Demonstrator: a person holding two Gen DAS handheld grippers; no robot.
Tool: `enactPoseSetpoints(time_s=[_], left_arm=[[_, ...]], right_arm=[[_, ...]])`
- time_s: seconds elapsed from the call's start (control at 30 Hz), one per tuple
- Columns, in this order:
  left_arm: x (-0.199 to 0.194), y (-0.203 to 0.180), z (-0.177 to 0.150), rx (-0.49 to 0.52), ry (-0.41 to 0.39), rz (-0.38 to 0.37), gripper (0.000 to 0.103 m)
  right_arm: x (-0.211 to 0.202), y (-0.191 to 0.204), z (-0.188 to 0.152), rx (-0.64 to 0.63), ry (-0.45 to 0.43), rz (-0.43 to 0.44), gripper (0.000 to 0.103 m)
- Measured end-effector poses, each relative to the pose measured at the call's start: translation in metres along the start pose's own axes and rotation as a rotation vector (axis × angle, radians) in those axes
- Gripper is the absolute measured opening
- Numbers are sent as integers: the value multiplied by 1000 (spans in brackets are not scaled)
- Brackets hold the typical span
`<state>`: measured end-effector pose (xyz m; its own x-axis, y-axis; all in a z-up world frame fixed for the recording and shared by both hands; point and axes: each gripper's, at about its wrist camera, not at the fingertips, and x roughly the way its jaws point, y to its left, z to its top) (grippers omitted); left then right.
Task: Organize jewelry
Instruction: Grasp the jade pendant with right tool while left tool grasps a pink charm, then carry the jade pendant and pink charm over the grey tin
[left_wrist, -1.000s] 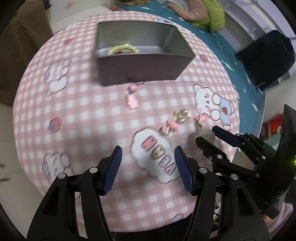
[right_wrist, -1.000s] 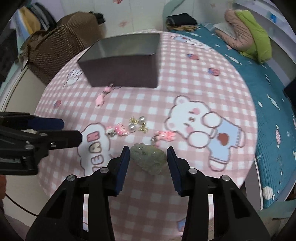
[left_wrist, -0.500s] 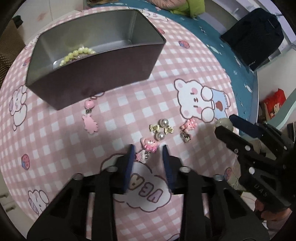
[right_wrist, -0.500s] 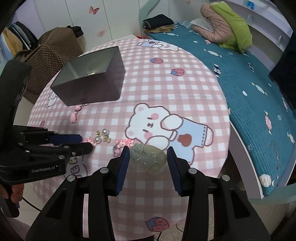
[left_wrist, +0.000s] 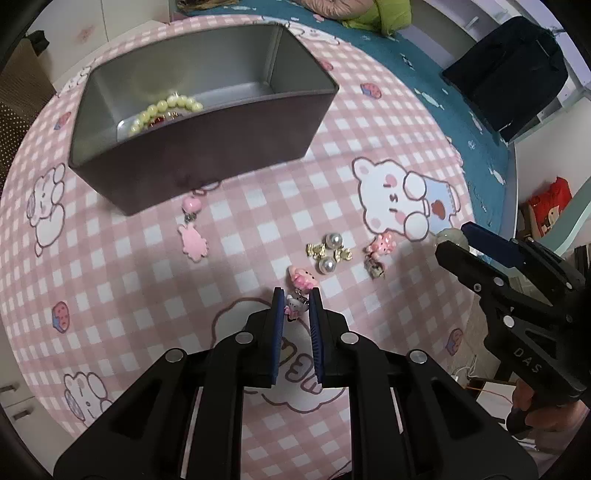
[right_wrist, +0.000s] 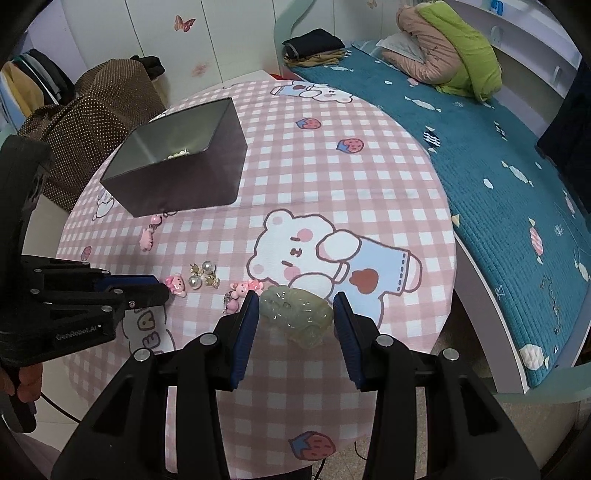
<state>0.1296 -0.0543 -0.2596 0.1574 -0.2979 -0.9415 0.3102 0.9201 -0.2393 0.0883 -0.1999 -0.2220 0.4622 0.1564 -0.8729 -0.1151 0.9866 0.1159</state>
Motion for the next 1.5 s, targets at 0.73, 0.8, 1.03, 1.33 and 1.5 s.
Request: enactPoseSetpoints(time_s=[0.73,0.8,1.03,1.33,1.5], left_arm=[[-86,18,21,-59,-212,13,13],[-94,19,25,-65,-231,15,13],[-104,23,45,-83,-276,11,13],[-92,30,74,-80,-252,12,13],[-71,43,84,-101,-195,14,13]], right_arm=[[-26,31,55,-105,-131,48,39],[-27,34,62,-115,-142,56,39],[-28,42,86,-149,-176,77,39],[-13,46,113,-155,-185,125,39],[4,50,118,-165,-144,152,39]])
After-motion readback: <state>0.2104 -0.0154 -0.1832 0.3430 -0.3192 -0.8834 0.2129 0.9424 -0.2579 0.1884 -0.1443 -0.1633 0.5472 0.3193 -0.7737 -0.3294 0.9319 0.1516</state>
